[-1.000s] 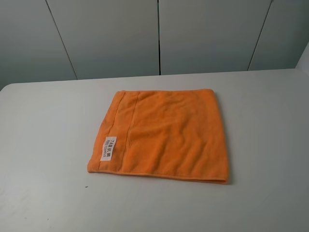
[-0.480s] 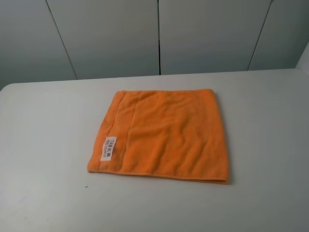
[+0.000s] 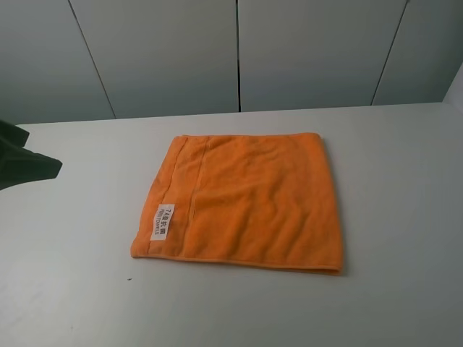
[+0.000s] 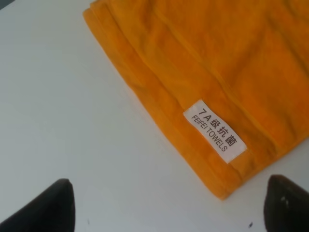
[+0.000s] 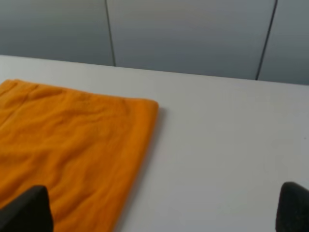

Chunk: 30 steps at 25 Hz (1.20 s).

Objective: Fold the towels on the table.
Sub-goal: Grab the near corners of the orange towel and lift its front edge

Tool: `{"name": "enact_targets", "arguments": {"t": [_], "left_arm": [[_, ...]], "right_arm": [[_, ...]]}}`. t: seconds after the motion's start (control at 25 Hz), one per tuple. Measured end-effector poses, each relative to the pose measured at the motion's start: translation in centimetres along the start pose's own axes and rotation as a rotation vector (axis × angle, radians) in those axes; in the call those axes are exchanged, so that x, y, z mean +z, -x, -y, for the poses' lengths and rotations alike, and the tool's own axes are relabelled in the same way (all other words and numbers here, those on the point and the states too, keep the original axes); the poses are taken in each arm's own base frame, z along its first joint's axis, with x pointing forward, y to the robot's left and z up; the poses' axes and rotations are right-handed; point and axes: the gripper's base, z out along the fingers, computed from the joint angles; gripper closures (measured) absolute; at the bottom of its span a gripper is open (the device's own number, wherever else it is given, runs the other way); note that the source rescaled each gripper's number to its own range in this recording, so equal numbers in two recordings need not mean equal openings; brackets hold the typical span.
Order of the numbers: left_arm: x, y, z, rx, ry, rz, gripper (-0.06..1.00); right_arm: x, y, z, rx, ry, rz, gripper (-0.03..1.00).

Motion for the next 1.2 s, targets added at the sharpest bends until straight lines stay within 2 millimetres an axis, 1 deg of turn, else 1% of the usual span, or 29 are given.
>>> {"name": "enact_targets", "arguments": {"t": [0.12,0.2,0.28,0.4,0.44,0.52,0.64,0.8,0.88,1.04,1.2], "left_arm": [[3.2,0.9,-1.9,-0.022,-0.074,-0.048,-0.06],[5.4,1.4,-2.4,-0.012,-0.124,-0.088,-0.06],[7.7,2.1,-2.6,0.030,-0.173,-0.129,-0.06],[11.2,2.6,-2.3,0.130,-0.245,-0.215,-0.06],[12.0,2.9,-2.1,0.186,-0.256,-0.243,-0.06],[13.6,3.1,-1.2,0.308,-0.302,-0.312,-0.06],[14.8,3.3,0.4,0.508,-0.345,-0.410,-0.06],[15.3,3.3,1.8,0.708,-0.342,-0.490,-0.06],[15.5,3.7,2.0,0.739,-0.318,-0.470,-0.06],[16.0,4.5,2.8,0.701,-0.292,-0.386,-0.06],[16.4,4.3,3.3,0.732,-0.299,-0.420,-0.06]], "right_arm": [[2.8,1.5,0.0,-0.084,0.109,-0.126,-0.03],[5.2,2.3,0.0,-0.134,0.168,-0.236,-0.03],[7.6,2.9,-0.1,-0.171,0.224,-0.335,-0.03],[11.4,3.2,-0.6,-0.219,0.291,-0.490,-0.03],[12.7,3.0,-1.0,-0.232,0.320,-0.545,-0.03],[15.1,2.5,-2.0,-0.274,0.368,-0.646,-0.03],[17.6,1.5,-3.6,-0.371,0.426,-0.767,-0.03],[19.5,-0.3,-5.6,-0.519,0.471,-0.872,-0.03],[20.1,-0.8,-6.5,-0.553,0.484,-0.881,-0.03],[20.8,-1.7,-7.8,-0.603,0.509,-0.910,-0.03],[21.9,-3.1,-8.6,-0.650,0.533,-0.972,-0.03]]}}
